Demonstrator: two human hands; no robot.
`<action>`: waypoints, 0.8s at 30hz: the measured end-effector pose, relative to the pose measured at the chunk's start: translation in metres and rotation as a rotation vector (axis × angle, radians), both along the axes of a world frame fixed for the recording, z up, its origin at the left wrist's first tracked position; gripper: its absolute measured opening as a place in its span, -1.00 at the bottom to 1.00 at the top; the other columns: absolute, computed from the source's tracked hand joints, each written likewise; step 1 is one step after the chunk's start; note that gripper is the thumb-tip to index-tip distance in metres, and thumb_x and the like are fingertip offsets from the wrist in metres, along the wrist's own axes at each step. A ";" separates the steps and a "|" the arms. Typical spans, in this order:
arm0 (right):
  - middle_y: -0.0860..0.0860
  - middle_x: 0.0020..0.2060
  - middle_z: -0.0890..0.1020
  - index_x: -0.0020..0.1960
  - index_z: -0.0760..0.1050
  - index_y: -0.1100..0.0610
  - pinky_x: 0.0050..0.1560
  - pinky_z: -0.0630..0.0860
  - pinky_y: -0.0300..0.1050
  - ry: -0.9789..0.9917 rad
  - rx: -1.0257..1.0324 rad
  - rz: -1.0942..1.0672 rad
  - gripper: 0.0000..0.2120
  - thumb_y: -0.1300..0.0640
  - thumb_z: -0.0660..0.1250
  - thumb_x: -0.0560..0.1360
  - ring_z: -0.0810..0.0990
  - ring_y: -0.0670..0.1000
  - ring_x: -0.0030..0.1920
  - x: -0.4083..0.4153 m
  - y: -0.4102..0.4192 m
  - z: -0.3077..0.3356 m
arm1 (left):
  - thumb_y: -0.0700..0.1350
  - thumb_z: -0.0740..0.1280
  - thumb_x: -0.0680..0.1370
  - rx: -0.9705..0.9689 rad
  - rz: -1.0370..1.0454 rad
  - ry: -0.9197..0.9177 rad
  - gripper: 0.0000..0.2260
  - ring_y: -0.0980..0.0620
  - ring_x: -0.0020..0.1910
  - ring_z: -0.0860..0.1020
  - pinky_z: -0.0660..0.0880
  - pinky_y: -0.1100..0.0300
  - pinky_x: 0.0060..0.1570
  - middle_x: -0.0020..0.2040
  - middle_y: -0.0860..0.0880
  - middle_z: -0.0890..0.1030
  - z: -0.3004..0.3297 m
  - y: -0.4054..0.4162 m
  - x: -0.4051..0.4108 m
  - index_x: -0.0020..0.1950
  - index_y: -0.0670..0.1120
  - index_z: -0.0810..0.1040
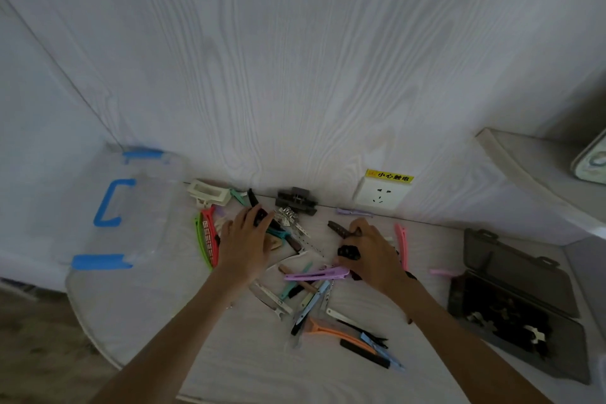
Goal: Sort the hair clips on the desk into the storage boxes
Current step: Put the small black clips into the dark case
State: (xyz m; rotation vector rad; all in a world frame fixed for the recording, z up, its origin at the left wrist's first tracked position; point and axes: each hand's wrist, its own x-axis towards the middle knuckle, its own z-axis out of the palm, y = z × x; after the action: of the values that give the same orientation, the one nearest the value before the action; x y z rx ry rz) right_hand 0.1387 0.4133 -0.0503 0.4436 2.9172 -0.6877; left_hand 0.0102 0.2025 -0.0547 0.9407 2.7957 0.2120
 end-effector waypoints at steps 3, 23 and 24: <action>0.04 0.12 0.42 0.00 0.63 0.16 0.11 0.35 -0.17 0.020 -0.099 -0.093 -0.76 0.03 0.42 0.41 0.40 0.08 0.12 0.002 0.002 0.005 | 0.00 0.24 0.56 0.083 -0.081 -0.108 -0.57 -0.05 0.42 0.26 0.27 -0.03 0.35 0.47 -0.01 0.25 0.002 -0.004 -0.006 0.44 0.11 0.28; 0.16 -0.13 0.63 0.18 0.48 0.24 -0.12 0.49 -0.15 0.071 -1.125 -0.743 -0.70 0.30 0.37 0.45 0.59 0.05 -0.19 0.098 -0.002 0.052 | -0.20 0.25 0.55 0.396 -0.152 -0.862 -0.77 0.10 0.07 0.57 0.46 0.29 0.04 0.11 -0.02 0.62 0.048 0.077 0.097 0.19 -0.07 0.55; 0.16 -0.12 0.62 0.17 0.48 0.24 -0.11 0.49 -0.15 0.093 -1.102 -0.802 -0.70 0.29 0.37 0.45 0.59 0.06 -0.19 0.115 0.006 0.055 | -0.19 0.25 0.56 0.365 -0.200 -0.871 -0.76 0.12 0.08 0.56 0.44 0.33 0.03 0.14 -0.02 0.62 0.045 0.092 0.109 0.20 -0.07 0.55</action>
State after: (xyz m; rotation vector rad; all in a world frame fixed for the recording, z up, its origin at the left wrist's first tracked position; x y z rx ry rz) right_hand 0.2535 0.4197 0.0043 1.3620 1.8265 -2.1850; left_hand 0.1191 0.2943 -0.0095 0.8929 1.8797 0.8799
